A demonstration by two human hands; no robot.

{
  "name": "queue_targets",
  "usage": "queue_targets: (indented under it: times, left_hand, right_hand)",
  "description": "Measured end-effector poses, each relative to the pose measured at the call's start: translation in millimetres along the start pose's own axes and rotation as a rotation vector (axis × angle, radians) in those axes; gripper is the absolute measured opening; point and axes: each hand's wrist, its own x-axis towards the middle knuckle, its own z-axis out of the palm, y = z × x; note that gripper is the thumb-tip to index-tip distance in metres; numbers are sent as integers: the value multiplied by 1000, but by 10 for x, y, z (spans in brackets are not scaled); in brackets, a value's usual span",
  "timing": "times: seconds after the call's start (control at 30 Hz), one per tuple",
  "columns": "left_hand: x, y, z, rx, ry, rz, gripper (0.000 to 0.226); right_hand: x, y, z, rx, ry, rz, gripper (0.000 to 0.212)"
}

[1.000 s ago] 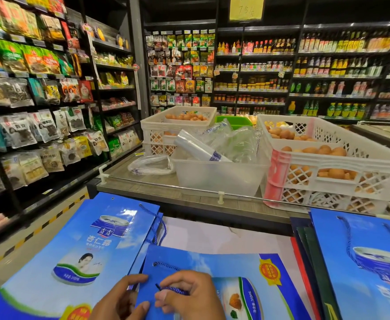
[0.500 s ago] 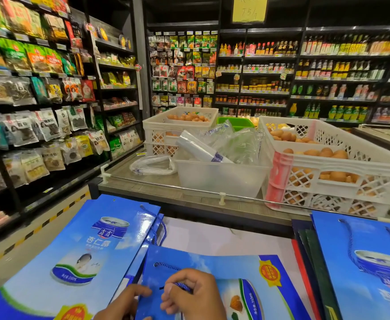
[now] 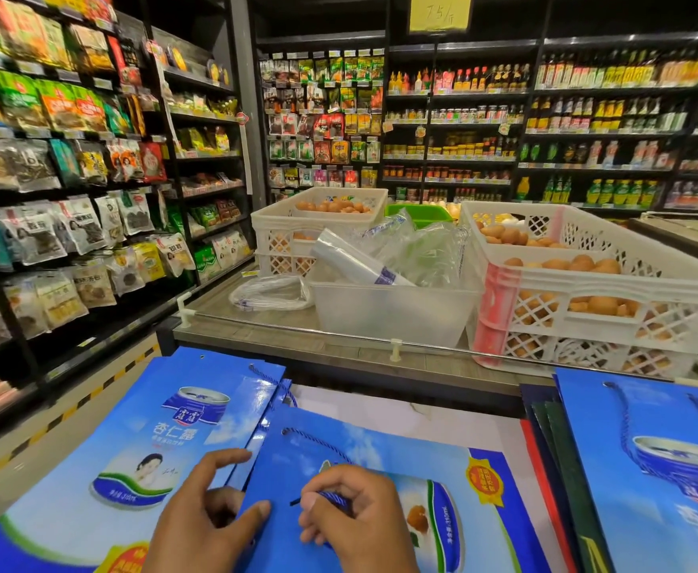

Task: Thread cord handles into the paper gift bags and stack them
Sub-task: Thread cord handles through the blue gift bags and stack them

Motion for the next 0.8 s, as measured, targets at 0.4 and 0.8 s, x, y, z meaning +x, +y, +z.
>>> queue_targets:
  times: [0.4,0.8]
  left_hand:
    - [136,-2,-218,90,-274,-109,49]
    - [99,-274,-132,77,-226,-41,54]
  right_hand:
    - [24,96,-5,-107,-8,8,11]
    - [-1,128,122,-384,-94,-96,17]
